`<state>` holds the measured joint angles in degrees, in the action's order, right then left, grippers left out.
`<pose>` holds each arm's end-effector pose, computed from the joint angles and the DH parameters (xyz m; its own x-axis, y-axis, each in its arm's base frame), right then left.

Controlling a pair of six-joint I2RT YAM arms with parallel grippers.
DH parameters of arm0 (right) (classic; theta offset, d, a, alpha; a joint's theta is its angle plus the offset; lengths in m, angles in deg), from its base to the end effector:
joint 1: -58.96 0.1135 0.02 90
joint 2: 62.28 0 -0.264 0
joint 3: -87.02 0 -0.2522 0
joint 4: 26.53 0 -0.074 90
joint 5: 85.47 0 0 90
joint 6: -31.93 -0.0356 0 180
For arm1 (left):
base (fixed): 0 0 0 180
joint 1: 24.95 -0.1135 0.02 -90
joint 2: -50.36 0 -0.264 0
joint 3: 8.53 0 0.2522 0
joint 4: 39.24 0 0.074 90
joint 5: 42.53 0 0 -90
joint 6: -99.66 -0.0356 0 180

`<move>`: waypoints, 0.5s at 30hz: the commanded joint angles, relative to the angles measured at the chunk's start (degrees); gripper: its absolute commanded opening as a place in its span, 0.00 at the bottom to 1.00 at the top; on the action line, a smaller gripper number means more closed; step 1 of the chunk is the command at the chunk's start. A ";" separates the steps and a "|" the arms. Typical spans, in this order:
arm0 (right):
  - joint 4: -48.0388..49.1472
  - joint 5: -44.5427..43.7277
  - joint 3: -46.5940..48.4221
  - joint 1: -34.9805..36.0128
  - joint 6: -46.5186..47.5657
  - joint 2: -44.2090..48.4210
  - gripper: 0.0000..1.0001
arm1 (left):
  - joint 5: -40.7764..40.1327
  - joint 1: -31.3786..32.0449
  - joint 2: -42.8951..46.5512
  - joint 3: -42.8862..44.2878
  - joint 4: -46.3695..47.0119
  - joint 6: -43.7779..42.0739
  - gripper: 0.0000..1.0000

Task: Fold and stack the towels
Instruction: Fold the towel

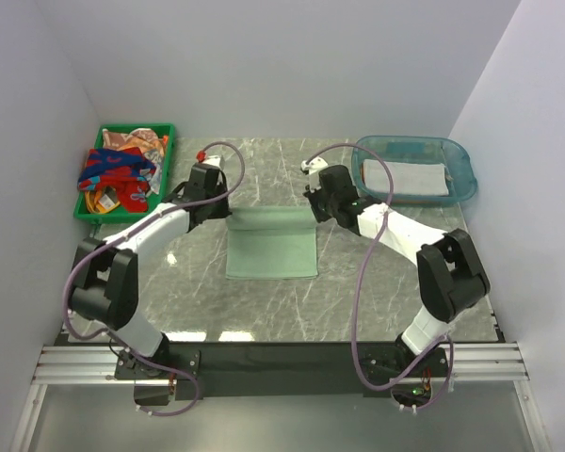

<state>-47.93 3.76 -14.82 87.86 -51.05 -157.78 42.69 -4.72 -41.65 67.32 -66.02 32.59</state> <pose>0.3255 0.1791 0.2325 -0.4858 -0.4078 -0.7731 -0.5375 0.8369 -0.1037 0.3310 -0.1188 0.2326 -0.7007 -0.1556 -0.6963 0.0156 0.9724 -0.2329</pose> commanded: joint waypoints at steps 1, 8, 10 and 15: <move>-1.06 -5.64 -2.08 -0.17 -0.35 4.62 0.00 | -3.22 -1.24 5.16 -1.70 -1.75 1.40 0.01; -5.10 -7.13 -3.76 1.15 -3.60 5.68 0.00 | -0.59 -1.24 8.60 -5.48 -4.56 5.97 0.01; -5.54 -7.05 -5.07 1.59 -4.56 6.20 0.00 | 0.90 -1.24 9.39 -7.32 -4.65 6.94 0.01; -5.37 -5.38 -8.50 2.21 -6.50 8.31 0.00 | 1.44 -1.24 12.02 -11.71 -4.47 9.93 0.01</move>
<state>-49.98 2.66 -21.66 90.59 -56.56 -152.67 46.93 -4.72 -32.93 57.68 -68.22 40.70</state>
